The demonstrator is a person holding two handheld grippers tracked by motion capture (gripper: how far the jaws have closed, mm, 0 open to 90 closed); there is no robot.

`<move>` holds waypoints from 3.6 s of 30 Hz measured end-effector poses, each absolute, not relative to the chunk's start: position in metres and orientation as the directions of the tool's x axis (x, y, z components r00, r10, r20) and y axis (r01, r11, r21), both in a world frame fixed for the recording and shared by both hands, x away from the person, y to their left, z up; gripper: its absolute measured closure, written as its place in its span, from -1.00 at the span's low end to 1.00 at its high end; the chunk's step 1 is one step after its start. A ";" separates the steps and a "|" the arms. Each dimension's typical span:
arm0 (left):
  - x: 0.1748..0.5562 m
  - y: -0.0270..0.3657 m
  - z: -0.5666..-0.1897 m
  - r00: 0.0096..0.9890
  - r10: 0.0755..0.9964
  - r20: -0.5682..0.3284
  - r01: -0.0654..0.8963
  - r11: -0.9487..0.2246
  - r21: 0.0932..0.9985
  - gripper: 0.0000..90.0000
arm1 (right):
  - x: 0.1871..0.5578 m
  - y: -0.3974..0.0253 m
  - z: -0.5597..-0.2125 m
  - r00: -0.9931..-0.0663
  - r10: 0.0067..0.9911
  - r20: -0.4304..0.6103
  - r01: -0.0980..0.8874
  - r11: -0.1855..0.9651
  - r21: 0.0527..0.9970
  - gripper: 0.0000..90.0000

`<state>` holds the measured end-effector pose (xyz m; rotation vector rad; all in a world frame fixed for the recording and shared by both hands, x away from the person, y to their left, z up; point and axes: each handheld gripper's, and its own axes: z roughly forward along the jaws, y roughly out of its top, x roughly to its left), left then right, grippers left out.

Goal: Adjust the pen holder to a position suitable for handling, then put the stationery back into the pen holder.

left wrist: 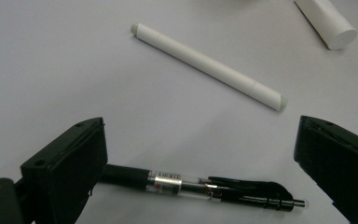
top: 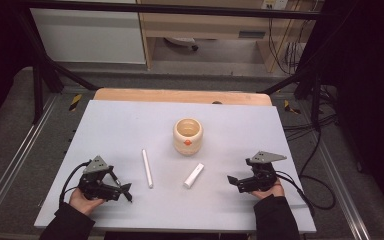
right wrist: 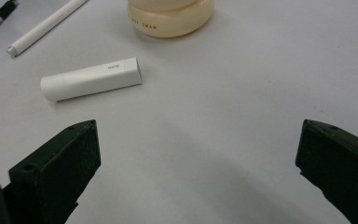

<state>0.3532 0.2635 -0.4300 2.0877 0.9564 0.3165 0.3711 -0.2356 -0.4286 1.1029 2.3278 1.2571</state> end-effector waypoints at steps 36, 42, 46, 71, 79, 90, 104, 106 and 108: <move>0.373 0.131 -0.411 0.751 0.660 -0.033 0.478 -0.509 0.716 -0.94 | 0.362 -0.249 -0.434 -0.671 0.731 0.124 0.499 0.321 0.805 -0.99; 0.375 0.107 -0.410 0.759 0.650 -0.040 0.479 -0.515 0.711 -0.92 | 0.362 -0.247 -0.436 -0.675 0.729 0.117 0.503 0.339 0.795 -0.99; 0.375 0.092 -0.414 0.765 0.643 -0.027 0.478 -0.540 0.692 -0.83 | 0.362 -0.247 -0.436 -0.672 0.731 0.116 0.506 0.340 0.793 -0.99; 0.364 0.056 -0.432 0.726 0.687 -0.029 0.548 -0.553 0.628 0.12 | 0.363 -0.247 -0.437 -0.674 0.730 0.114 0.507 0.345 0.790 -0.99; 0.365 0.051 -0.435 0.714 0.699 -0.032 0.567 -0.551 0.612 0.31 | 0.363 -0.247 -0.437 -0.676 0.728 0.115 0.507 0.346 0.789 -0.99; 0.365 0.048 -0.436 0.706 0.708 -0.030 0.578 -0.551 0.601 0.41 | 0.363 -0.247 -0.437 -0.676 0.728 0.117 0.508 0.345 0.790 -0.99; 0.368 0.051 -0.435 0.717 0.696 -0.045 0.582 -0.562 0.588 0.48 | 0.363 -0.247 -0.437 -0.677 0.726 0.119 0.509 0.346 0.788 -0.99; 0.368 0.052 -0.435 0.719 0.694 -0.043 0.579 -0.563 0.591 0.48 | 0.363 -0.247 -0.437 -0.678 0.726 0.117 0.508 0.347 0.789 -0.99; 0.369 0.053 -0.433 0.721 0.691 -0.050 0.577 -0.559 0.595 0.48 | 0.363 -0.247 -0.437 -0.678 0.725 0.117 0.507 0.347 0.789 -0.98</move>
